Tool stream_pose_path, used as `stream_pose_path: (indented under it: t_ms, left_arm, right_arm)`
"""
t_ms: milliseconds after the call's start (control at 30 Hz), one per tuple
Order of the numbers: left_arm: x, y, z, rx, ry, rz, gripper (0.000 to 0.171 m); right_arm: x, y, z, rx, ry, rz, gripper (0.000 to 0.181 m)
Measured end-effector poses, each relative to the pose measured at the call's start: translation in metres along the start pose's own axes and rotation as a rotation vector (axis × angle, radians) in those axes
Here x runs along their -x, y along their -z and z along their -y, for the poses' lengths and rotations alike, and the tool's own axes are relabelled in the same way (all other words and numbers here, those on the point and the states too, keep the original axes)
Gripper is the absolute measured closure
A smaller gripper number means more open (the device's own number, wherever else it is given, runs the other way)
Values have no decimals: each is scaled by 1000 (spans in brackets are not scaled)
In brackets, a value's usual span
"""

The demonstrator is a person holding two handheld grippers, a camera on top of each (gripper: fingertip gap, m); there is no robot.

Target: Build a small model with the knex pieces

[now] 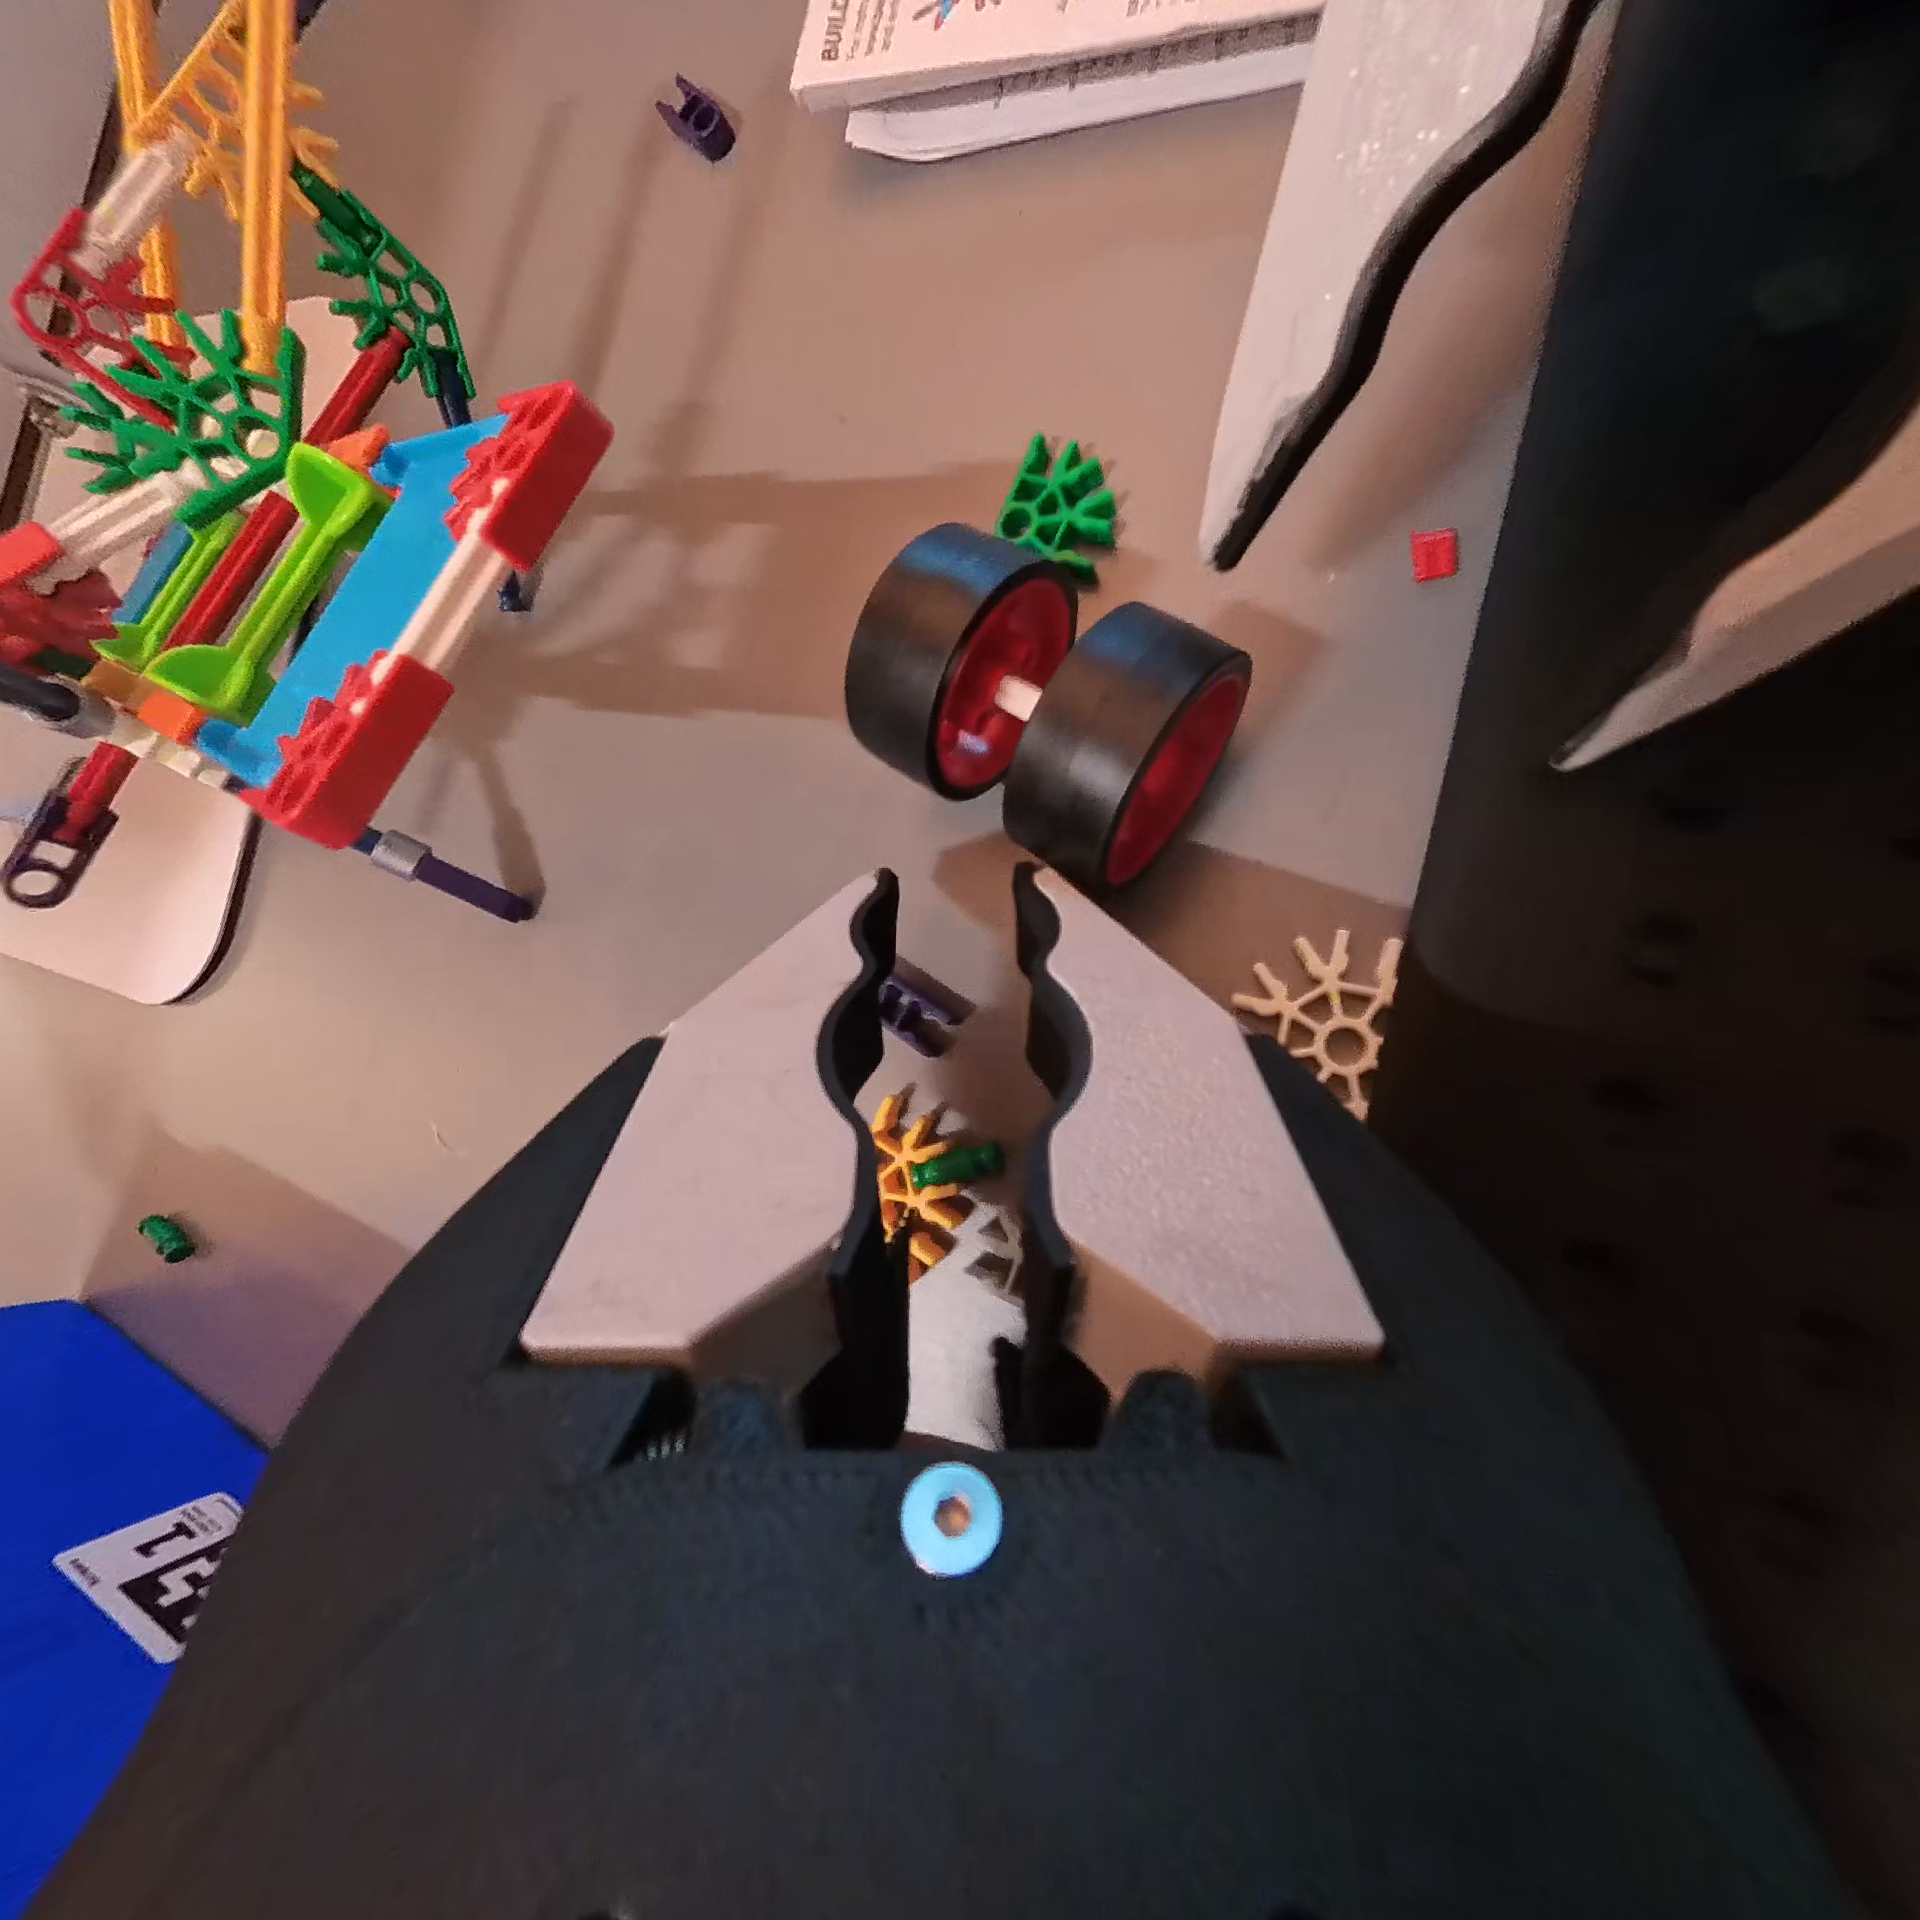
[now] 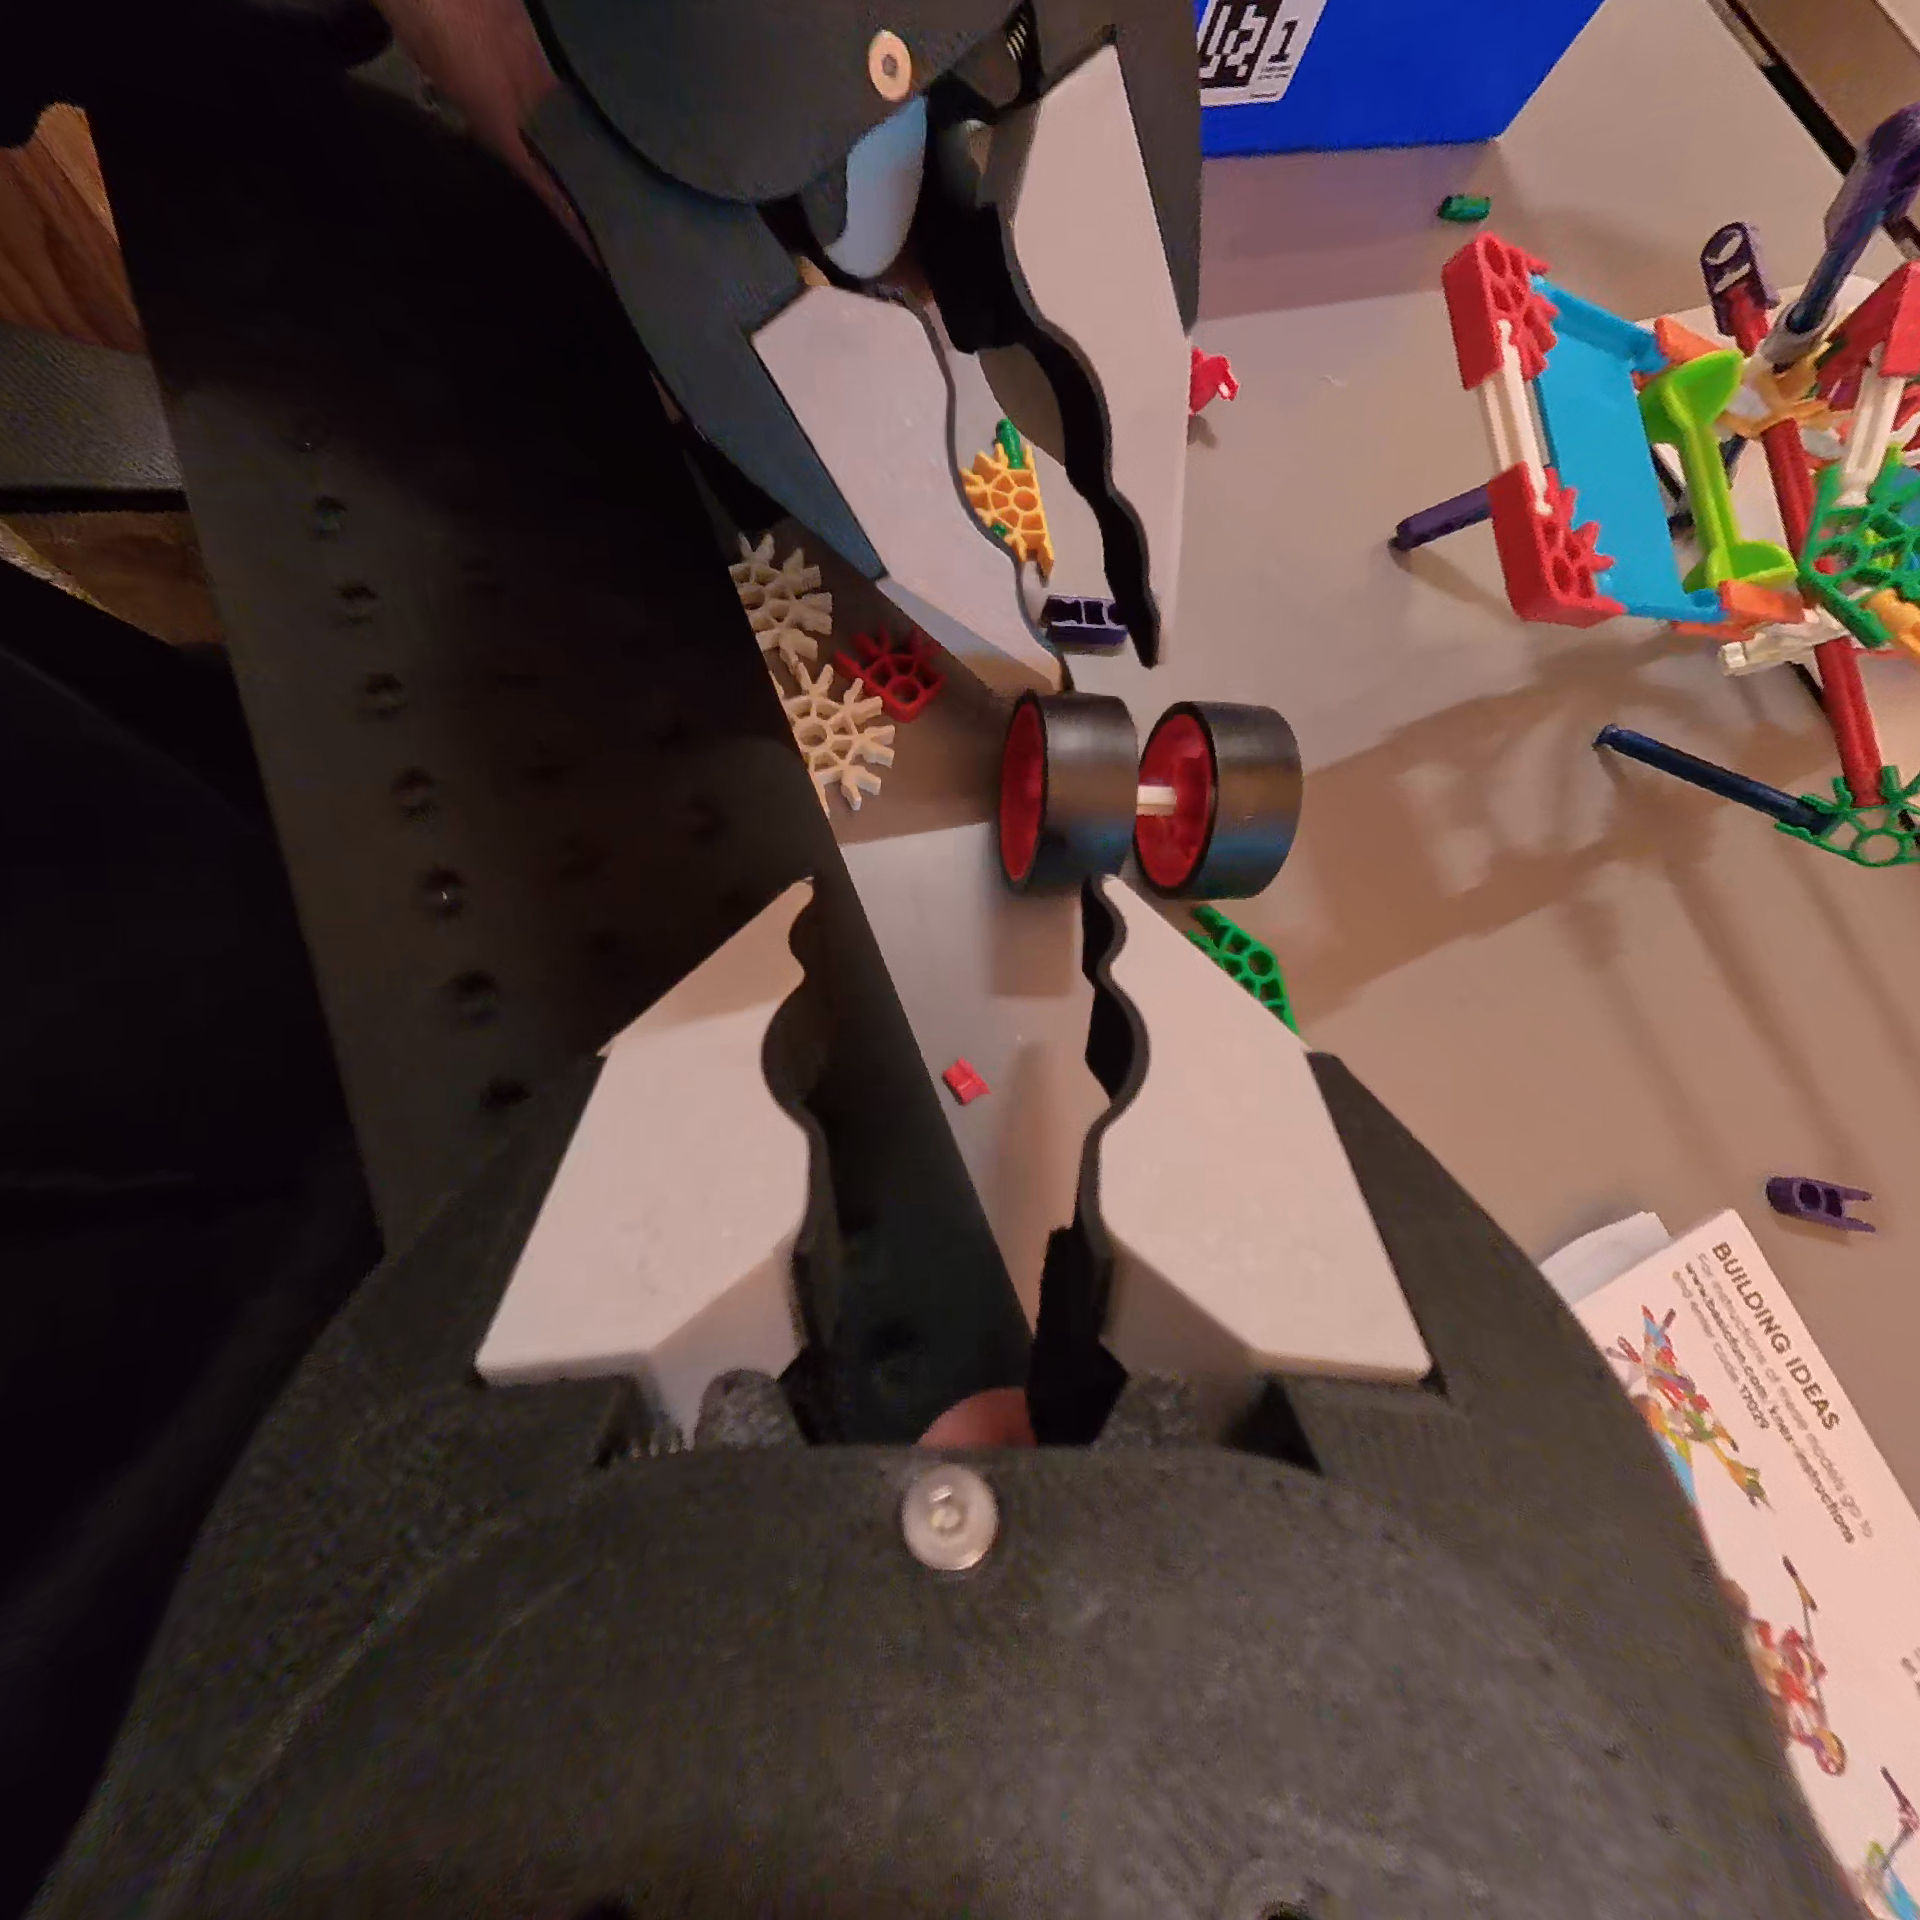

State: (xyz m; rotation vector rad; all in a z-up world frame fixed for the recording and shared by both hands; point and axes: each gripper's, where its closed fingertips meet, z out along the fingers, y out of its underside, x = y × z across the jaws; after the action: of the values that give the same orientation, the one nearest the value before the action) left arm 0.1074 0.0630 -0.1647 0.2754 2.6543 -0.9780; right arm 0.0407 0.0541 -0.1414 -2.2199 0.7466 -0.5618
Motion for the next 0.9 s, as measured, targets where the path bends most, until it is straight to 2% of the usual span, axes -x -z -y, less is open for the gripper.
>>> stream_pose_path:
  t_ms: [333, 633, 900]
  left_arm:
    - [-5, 5, 2, -34, -3, -43, 147]
    - [-16, 8, -1, -35, -43, -83, 148]
    - [-17, 12, -1, -48, -46, -84, 148]
  right_arm:
    - [-14, -2, -10, 49, 7, -38, 135]
    - [-8, -14, 3, 24, 68, -17, 132]
    - [-17, 4, -8, 20, 38, -47, 131]
